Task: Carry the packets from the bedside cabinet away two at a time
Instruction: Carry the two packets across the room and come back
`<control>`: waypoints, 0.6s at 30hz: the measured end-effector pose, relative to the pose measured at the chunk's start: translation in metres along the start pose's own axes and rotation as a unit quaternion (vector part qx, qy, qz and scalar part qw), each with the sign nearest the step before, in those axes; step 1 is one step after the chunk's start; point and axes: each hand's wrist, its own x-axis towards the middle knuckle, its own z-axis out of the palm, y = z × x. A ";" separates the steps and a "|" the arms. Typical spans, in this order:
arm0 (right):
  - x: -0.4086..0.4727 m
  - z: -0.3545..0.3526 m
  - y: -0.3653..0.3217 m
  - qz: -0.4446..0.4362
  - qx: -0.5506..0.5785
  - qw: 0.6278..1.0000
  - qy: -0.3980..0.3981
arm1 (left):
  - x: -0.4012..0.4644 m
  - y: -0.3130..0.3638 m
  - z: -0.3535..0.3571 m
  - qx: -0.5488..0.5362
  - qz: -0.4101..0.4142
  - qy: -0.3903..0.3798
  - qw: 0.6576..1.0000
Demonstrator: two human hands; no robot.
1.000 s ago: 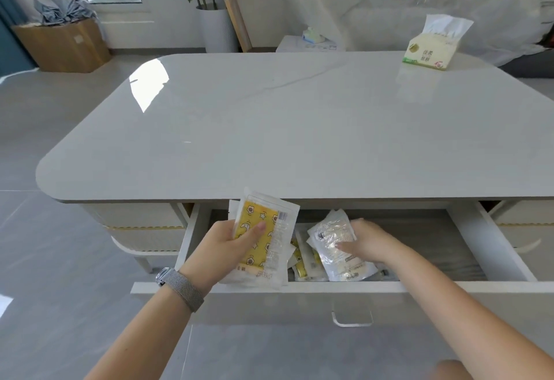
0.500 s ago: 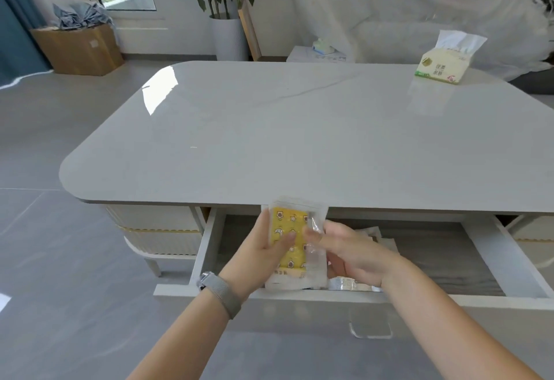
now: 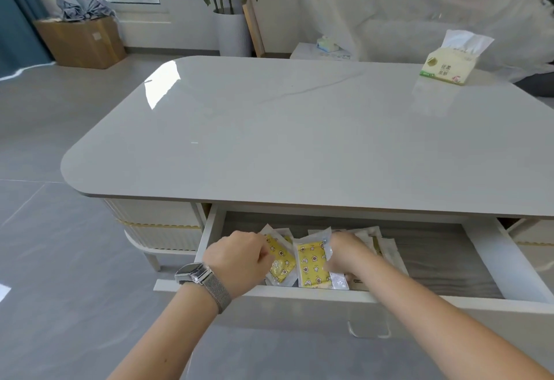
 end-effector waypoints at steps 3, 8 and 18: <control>-0.006 -0.001 0.017 -0.001 0.017 0.998 0.056 | 0.000 0.001 -0.003 0.032 0.019 -0.003 0.999; -0.069 0.024 0.055 -0.186 0.206 0.856 0.436 | -0.009 0.000 0.004 0.060 0.126 -0.009 0.990; -0.045 0.056 0.075 -0.114 -0.030 0.772 0.625 | 0.021 -0.007 0.038 0.163 0.209 0.233 0.936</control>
